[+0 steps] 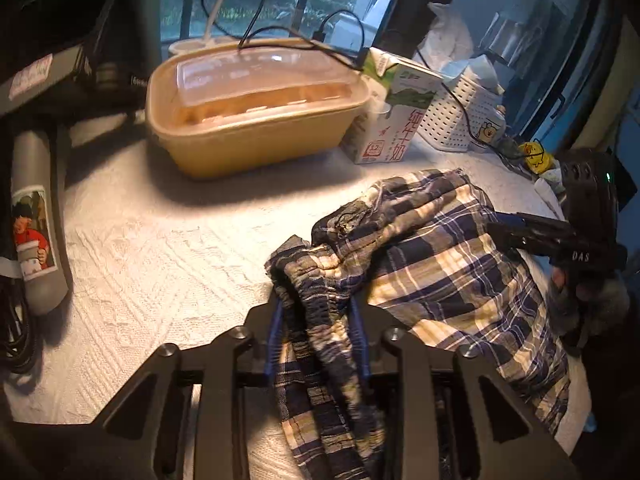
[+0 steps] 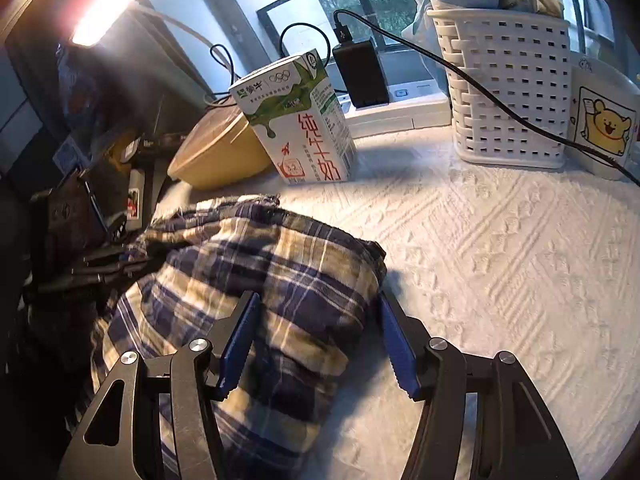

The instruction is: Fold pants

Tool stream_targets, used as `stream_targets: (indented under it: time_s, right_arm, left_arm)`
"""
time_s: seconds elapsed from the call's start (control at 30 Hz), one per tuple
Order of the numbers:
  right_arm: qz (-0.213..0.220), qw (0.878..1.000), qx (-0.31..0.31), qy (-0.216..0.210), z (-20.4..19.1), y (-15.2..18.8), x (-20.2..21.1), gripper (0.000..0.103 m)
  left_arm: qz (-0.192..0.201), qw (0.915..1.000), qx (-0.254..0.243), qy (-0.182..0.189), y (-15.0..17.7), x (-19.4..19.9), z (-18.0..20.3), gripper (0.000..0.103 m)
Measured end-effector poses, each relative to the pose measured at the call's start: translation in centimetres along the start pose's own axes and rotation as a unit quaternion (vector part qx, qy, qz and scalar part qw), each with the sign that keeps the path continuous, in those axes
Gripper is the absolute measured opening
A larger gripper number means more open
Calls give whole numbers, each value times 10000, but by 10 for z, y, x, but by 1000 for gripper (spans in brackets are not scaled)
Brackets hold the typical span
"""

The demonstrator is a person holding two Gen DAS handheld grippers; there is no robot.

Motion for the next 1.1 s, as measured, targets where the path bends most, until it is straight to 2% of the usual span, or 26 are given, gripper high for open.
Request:
stream_targets:
  time_s: [0.1,0.13,0.17,0.27,0.47,0.6,0.77,0.97,1.1]
  right_arm:
    - [-13,10000,-24,-76,-5,-4,-7,62]
    - [-27,10000,3,-85,-7,-4,-9,50]
    - [-67,9999,32,-102,-10,-4,-11,31]
    - [-30,9996,271,26,-21,-1,-11,19]
    - [573,9948,732,416,-56,-5,31,18]
    - [991,9894,950,475,-83,-10,67,18]
    - [1443,9803,1229,549,-115,-9,109,18]
    - [1977,9661,1557,573,-155,-1,160,18]
    - [2294,9549,1802,557,-183,2,192,18]
  left_arm:
    - [164,9998,23,-51,-1,5,3,19]
    - [209,9998,38,-44,-1,8,3,17]
    - [272,9996,66,-38,-2,10,4,16]
    - [460,9989,72,40,-2,25,11,15]
    - [1079,9942,-11,-14,-5,73,24,10]
    - [1545,9877,-215,-87,-6,110,39,10]
    - [1920,9810,-223,-159,-3,150,48,10]
    - [2387,9699,-339,-349,2,203,63,10]
    - [2759,9591,-433,-463,4,243,74,10]
Point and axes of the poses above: each gripper's, at about its wrist camera, not at the fingertips, and x roughly against the way its jaws point, z to its right, y to its underside, the point moved 8 cm from there along -x, roughly the way its jaws point, and after that the axes turned 5 degrees about -x, right-handed, at the moved point
